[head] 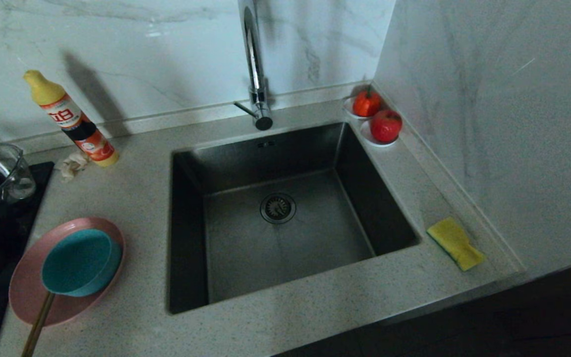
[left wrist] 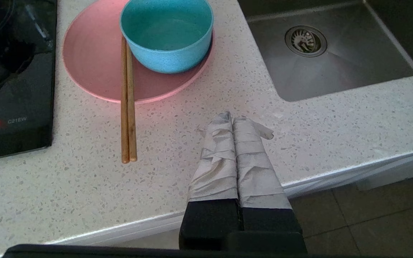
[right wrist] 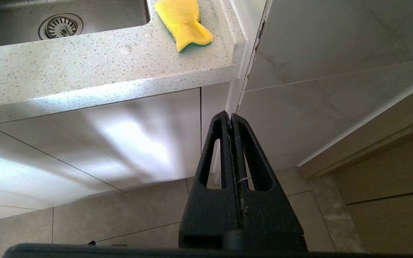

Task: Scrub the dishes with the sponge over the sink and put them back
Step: Grab the dish soap

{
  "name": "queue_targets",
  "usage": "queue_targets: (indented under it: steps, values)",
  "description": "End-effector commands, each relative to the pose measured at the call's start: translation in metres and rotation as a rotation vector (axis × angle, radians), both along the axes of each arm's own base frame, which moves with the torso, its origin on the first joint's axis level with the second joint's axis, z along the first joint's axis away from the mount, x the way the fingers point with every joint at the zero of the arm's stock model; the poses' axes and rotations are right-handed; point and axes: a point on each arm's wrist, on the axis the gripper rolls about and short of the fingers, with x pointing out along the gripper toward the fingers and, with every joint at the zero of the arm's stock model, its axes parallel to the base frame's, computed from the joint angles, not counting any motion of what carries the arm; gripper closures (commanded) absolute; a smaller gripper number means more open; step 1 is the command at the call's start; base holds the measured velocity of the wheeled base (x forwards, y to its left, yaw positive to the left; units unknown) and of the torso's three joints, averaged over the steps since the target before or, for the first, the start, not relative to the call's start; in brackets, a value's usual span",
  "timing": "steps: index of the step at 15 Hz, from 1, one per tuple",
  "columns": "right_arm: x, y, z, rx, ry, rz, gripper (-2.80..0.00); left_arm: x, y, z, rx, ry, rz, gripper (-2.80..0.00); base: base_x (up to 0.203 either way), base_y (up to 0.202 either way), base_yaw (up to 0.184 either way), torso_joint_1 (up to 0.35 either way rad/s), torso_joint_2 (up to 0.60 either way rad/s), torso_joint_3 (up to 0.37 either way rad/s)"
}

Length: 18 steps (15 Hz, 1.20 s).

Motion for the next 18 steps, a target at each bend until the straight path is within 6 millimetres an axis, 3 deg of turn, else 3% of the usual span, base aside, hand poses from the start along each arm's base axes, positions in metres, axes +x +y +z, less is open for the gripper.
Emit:
queue_targets:
  steps: [1,5,10,11,14,18]
  values:
    - [0.000,0.000,0.000,0.001,-0.001,0.000,0.00,0.000,0.000,0.000,-0.001,-0.003,0.000,0.00,0.000,0.000,0.000,0.000,0.00,0.000]
    - [0.000,0.000,0.000,0.002,-0.001,0.001,0.00,-0.002,0.000,0.006,0.005,-0.026,0.002,0.00,0.000,0.000,0.000,0.000,0.00,0.000]
    - [0.000,0.000,0.000,0.000,-0.001,-0.002,0.00,-0.036,0.001,0.099,0.025,-0.266,-0.002,0.00,0.000,0.000,0.000,0.000,0.00,0.000]
    - [0.000,0.000,0.000,0.000,-0.001,0.000,0.00,-0.036,0.001,0.119,0.025,-0.255,-0.002,0.00,0.000,0.000,0.000,0.000,0.00,0.000]
    - [0.000,0.000,0.000,0.000,-0.001,0.000,0.00,0.000,-0.001,0.173,-0.002,-0.127,0.042,0.00,0.000,0.000,0.000,0.000,0.00,0.000]
    - [0.000,0.000,0.000,0.002,-0.001,0.000,0.00,0.088,0.008,0.224,-0.072,0.074,0.121,0.00,0.000,0.000,0.000,0.000,0.00,0.000]
